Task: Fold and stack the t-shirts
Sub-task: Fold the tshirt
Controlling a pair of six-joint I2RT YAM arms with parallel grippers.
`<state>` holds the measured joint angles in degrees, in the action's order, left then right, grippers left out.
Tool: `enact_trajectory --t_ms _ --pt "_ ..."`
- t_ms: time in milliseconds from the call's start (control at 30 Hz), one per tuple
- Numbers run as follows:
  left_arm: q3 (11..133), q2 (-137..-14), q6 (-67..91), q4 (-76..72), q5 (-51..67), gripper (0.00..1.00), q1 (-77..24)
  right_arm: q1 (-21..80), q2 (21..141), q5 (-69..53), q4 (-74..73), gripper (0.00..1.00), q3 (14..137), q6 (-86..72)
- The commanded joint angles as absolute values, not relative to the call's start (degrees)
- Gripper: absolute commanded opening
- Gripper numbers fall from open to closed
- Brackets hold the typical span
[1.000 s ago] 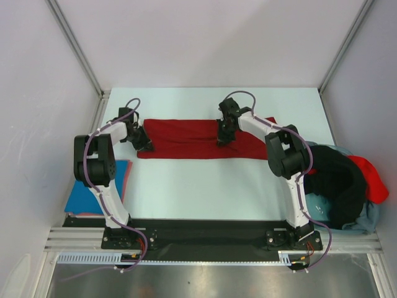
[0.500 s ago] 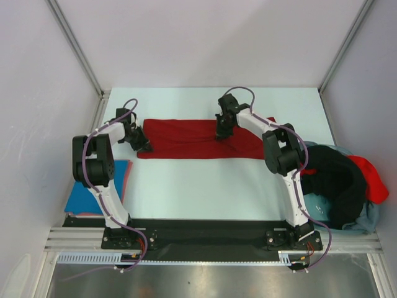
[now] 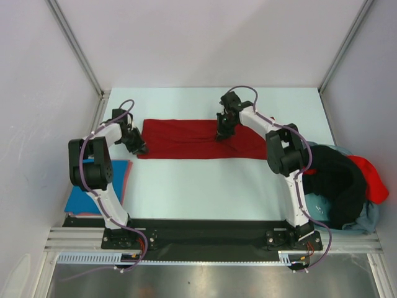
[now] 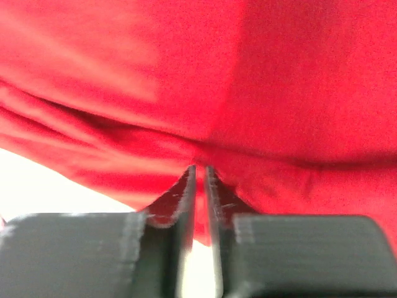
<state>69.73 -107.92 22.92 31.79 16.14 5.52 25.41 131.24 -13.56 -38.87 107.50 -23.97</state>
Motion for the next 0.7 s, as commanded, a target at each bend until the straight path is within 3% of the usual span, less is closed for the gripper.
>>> enact_trajectory --t_ms 0,200,333,500,667 --pt "71.8 -103.9 20.0 35.3 12.0 0.29 6.4 24.4 122.7 -15.4 -43.0 0.21 108.6 -23.6" --pt "72.0 -101.8 23.3 35.1 15.1 0.38 5.6 17.6 110.2 -14.5 -43.2 0.56 95.6 -26.2" --pt "70.8 -99.3 24.9 34.5 15.8 0.4 2.9 11.7 102.1 -12.9 -42.1 0.61 85.0 -29.6" --pt "66.3 -95.1 26.5 33.1 16.3 0.39 -1.3 8.0 93.5 -0.6 -42.5 0.71 72.5 -36.4" --pt "60.8 -90.5 26.8 32.4 16.2 0.39 -3.0 5.2 89.8 4.2 -39.4 0.71 64.1 -43.3"
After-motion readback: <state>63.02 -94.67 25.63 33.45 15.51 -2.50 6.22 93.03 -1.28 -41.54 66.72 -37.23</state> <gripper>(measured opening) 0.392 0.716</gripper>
